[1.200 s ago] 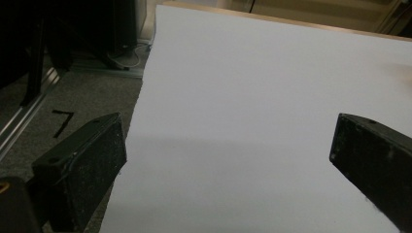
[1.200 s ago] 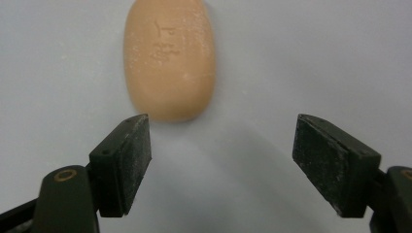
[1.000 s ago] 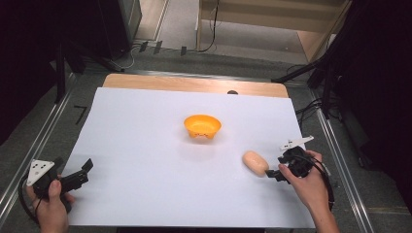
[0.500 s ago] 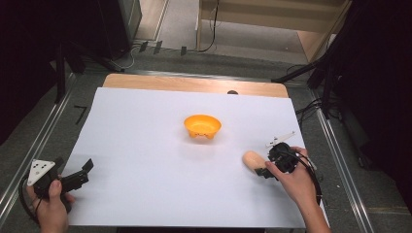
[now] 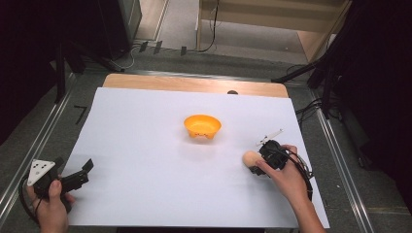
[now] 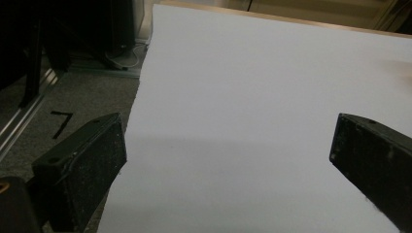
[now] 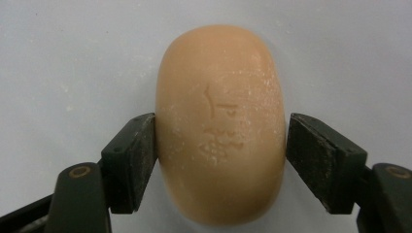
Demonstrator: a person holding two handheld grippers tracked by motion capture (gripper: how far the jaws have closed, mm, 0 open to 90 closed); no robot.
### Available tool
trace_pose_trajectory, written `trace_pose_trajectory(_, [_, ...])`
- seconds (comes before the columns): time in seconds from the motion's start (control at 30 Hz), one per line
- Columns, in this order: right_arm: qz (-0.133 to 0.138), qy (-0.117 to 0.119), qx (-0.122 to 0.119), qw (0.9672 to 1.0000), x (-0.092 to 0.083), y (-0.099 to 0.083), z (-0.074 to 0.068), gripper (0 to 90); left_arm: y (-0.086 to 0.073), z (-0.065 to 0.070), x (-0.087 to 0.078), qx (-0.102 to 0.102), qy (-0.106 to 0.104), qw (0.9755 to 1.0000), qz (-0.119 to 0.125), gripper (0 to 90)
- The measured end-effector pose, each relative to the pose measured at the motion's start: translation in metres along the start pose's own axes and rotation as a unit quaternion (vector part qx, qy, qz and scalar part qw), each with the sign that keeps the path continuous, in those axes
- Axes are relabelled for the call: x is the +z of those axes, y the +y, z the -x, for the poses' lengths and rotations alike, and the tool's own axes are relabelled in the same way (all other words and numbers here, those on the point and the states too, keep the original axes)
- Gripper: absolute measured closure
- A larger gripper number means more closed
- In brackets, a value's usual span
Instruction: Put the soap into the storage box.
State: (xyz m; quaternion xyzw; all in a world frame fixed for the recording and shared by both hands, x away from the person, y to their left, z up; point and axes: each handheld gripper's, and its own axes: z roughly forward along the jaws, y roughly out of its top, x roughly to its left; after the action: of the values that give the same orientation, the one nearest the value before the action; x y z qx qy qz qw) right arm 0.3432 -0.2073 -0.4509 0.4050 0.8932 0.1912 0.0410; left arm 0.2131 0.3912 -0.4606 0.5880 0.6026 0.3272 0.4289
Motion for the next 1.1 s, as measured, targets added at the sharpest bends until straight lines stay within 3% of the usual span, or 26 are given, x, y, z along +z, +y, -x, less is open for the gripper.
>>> trace_pose_trajectory(0.67, [-0.011,-0.018,-0.010,0.9997,0.007,0.004,-0.005,32.6,0.000,0.001,0.000,0.002,-0.001,1.0000,0.001,0.6])
trace_pose_trajectory(0.87, [-0.029,-0.030,-0.013,0.9991,0.009,0.009,-0.008,32.2,0.000,0.000,0.000,0.002,-0.003,1.0000,0.001,0.7])
trace_pose_trajectory(1.1, [-0.034,-0.033,0.009,0.9988,0.009,0.011,-0.009,32.1,0.000,0.001,0.000,0.004,-0.003,1.0000,-0.003,0.7])
